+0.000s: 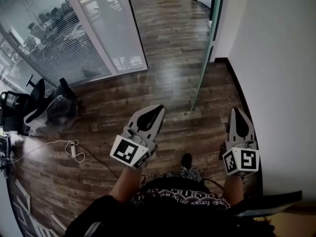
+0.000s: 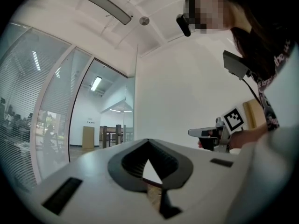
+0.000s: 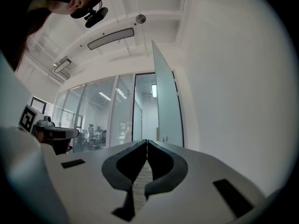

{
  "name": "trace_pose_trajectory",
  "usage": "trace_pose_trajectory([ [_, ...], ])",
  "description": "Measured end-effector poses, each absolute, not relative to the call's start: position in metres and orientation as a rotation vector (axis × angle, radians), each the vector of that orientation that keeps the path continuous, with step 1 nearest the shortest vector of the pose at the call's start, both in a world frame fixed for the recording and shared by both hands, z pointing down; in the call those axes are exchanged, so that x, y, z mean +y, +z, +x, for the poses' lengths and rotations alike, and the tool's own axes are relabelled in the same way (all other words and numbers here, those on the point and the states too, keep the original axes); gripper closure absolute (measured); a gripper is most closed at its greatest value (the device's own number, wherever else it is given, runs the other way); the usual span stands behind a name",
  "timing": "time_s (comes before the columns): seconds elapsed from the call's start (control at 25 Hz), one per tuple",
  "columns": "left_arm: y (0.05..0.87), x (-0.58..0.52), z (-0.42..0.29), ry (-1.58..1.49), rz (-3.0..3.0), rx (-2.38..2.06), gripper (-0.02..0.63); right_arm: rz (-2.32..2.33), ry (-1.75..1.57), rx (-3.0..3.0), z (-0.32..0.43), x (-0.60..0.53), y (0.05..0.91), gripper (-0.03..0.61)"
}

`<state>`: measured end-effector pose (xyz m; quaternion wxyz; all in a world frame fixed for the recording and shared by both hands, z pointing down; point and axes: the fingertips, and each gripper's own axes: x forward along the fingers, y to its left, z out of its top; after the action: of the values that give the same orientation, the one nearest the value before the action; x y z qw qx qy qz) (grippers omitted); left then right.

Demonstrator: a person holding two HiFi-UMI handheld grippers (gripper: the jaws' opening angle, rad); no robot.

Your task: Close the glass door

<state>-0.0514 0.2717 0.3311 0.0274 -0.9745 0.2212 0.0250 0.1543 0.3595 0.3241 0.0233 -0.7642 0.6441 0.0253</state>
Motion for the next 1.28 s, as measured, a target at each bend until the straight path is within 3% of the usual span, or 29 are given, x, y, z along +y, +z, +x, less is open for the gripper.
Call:
trace_pose_trajectory([
  [0.72,0.336,0.151,0.051,0.053,-2.952,0.832,0.611,-2.258,0.034,2.133,0.264,0.221,0.338,0.574],
  [1.28,0.333,0.037,0.119,0.071,-3.003,0.671,0.611,-2.354,0.044,2.080,0.309,0.122,0.344,0.574],
])
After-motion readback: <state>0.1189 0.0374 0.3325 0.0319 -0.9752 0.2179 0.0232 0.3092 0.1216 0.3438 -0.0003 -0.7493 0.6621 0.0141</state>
